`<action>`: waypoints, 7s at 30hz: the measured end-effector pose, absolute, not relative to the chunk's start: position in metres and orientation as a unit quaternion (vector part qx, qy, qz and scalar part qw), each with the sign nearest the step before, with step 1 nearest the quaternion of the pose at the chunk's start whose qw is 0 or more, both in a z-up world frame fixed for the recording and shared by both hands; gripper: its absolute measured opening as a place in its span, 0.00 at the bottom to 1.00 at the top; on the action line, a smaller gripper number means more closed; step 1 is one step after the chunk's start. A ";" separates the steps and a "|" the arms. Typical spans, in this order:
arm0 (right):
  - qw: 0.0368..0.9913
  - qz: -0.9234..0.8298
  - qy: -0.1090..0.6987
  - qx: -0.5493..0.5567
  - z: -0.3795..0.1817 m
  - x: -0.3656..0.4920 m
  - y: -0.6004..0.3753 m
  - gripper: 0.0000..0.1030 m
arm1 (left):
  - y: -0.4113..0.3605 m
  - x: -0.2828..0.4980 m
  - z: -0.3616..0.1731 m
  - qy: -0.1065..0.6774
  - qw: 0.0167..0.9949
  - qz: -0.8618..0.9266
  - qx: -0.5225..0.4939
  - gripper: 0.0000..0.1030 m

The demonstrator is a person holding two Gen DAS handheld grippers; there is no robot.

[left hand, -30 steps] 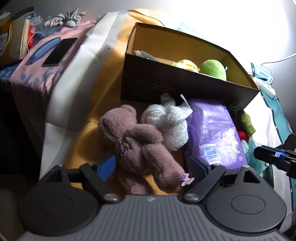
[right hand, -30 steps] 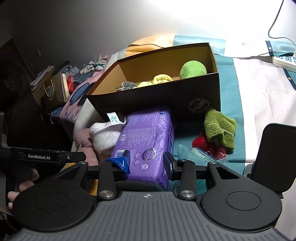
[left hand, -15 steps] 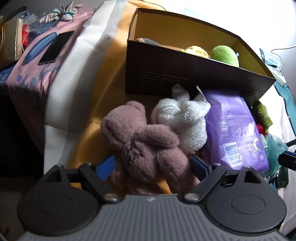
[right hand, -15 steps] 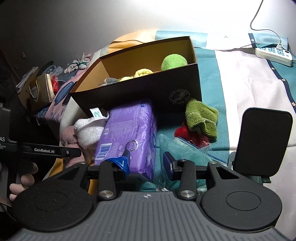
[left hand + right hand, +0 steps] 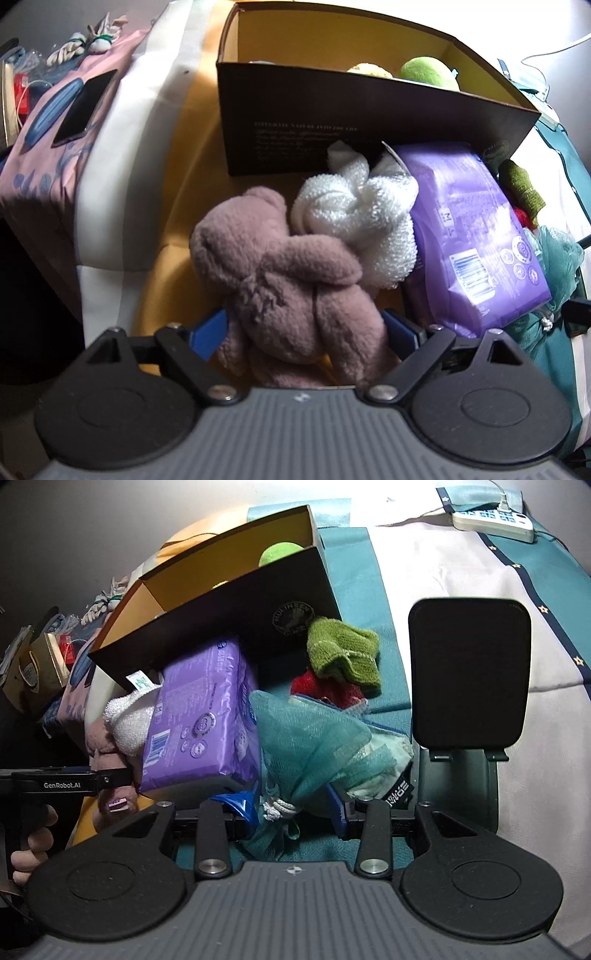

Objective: Organize soft objects
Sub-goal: 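Grasp the teal mesh bag with the right gripper while the left grasps the pink teddy bear, then lift the teddy bear with the left gripper while the right lifts the mesh bag, then carry the teddy bear and mesh bag over the box with both grippers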

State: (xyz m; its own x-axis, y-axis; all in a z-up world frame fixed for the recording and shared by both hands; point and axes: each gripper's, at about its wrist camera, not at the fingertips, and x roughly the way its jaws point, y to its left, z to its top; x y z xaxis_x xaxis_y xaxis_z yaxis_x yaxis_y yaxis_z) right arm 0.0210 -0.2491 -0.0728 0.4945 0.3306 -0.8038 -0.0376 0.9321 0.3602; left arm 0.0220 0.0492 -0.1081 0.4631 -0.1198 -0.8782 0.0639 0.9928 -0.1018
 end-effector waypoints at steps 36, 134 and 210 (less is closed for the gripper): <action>0.823 0.081 0.518 0.219 -0.093 0.026 -0.235 0.02 | 0.050 0.023 -0.104 0.522 0.850 -0.061 -0.033 0.78; 0.864 0.169 0.412 0.235 -0.040 0.030 -0.230 0.02 | 0.075 -0.013 -0.120 0.462 0.876 -0.111 -0.082 0.70; 0.873 0.180 0.397 0.219 -0.041 0.026 -0.238 0.02 | 0.048 -0.049 -0.039 0.365 0.925 -0.111 -0.002 0.74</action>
State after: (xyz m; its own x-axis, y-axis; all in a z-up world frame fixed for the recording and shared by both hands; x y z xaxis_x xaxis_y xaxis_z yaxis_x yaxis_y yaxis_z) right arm 0.0257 -0.2377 -0.0413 0.6198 0.4888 -0.6139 -0.1414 0.8390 0.5254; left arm -0.0488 0.0476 -0.0386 0.7096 -0.2064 -0.6737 0.2030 0.9755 -0.0851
